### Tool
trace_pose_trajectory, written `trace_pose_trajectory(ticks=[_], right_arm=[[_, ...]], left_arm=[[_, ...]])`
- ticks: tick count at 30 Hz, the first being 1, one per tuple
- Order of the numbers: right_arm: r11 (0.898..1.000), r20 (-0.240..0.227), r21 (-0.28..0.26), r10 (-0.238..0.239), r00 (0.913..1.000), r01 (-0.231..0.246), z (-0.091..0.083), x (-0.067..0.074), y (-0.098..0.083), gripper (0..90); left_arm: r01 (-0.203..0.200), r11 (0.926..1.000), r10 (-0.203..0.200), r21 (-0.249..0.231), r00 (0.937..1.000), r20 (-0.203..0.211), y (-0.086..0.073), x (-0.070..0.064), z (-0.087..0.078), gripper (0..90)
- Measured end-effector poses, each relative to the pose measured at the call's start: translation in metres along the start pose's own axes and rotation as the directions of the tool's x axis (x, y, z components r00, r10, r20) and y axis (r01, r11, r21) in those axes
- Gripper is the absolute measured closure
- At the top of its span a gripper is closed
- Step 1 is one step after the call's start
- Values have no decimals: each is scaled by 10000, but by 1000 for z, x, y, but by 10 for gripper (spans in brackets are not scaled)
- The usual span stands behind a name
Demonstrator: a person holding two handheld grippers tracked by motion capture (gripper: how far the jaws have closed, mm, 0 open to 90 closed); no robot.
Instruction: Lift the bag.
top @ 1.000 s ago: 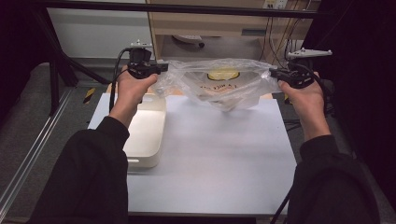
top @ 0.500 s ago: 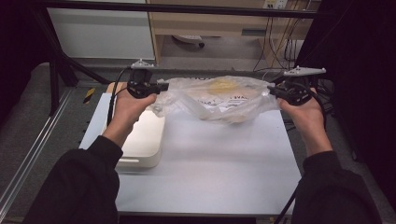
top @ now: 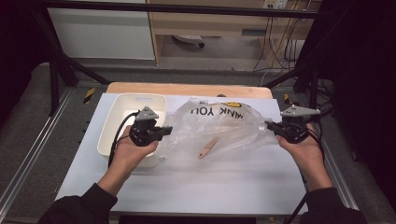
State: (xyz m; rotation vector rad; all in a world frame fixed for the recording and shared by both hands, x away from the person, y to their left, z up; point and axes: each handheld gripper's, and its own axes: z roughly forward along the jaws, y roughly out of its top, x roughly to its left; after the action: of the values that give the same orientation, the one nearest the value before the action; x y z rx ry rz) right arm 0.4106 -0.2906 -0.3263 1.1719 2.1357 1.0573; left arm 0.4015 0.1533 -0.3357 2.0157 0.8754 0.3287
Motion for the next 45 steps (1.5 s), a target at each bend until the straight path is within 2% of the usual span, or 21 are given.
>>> trace_pose_trajectory(ticks=[7, 10, 14, 17, 20, 26, 29, 31, 33, 35, 36, 38, 40, 42, 45], right_arm=[[9993, -67, 173, 337, 9994, -336, -1, 7, -33, 900], [9984, -60, 389, 409, 9991, -407, 1, 11, -49, 900], [9956, 23, 798, 488, 9988, -488, 6, 16, -73, 900], [9922, -43, 994, 765, 9971, -757, 9, 19, -88, 900], [9900, -96, 1196, 760, 9971, -744, 12, 24, -99, 900], [9830, -104, 1757, 559, 9984, -532, 15, 34, -115, 900], [9812, -46, 1877, 465, 9989, -448, 16, 38, -121, 900], [9819, -93, 1825, 525, 9986, -499, 16, 38, -124, 900], [9860, -168, 1508, 747, 9971, -714, 13, 37, -124, 828], [9889, -198, 1095, 1033, 9945, -1005, 11, 36, -122, 676], [9897, -278, 950, 1102, 9935, -1072, 9, 37, -121, 607], [9903, -421, 660, 1252, 9912, -1223, 7, 38, -119, 455], [9902, -640, 494, 1337, 9890, -1307, 5, 38, -116, 358], [9921, -452, 76, 1256, 9910, -1254, 3, 41, -114, 212], [9928, -346, -33, 1192, 9923, -1194, 3, 43, -111, 102]], left_arm=[[151, 9998, -155, 118, 9990, 430, -36, -21, 6, 900], [-165, 9992, 146, 369, 9986, 509, -53, -33, 9, 900], [-233, 9977, 198, 635, 9982, 560, -74, -42, 13, 900], [-260, 9950, 203, 959, 9980, 604, -89, -42, 18, 900], [20, 9937, -97, 1118, 9976, 683, -101, -38, 23, 900], [-257, 9896, 186, 1418, 9985, 509, -117, -40, 30, 900], [-506, 9903, 456, 1293, 9981, 417, -123, -43, 30, 897], [-343, 9936, 327, 1078, 9993, 166, -124, -42, 26, 800], [-190, 9974, 195, 700, 9998, -70, -122, -40, 17, 668], [56, 9997, -47, 257, 9995, -315, -121, -38, 7, 543], [144, 9998, -141, 115, 9994, -303, -121, -37, 2, 480], [346, 9993, -349, -139, 9990, -269, -122, -36, -6, 418], [641, 9973, -648, -367, 9977, -195, -123, -34, -13, 326], [740, 9955, -747, -598, 9972, -95, -124, -34, -18, 279], [806, 9942, -814, -707, 9966, -79, -125, -34, -24, 209]])
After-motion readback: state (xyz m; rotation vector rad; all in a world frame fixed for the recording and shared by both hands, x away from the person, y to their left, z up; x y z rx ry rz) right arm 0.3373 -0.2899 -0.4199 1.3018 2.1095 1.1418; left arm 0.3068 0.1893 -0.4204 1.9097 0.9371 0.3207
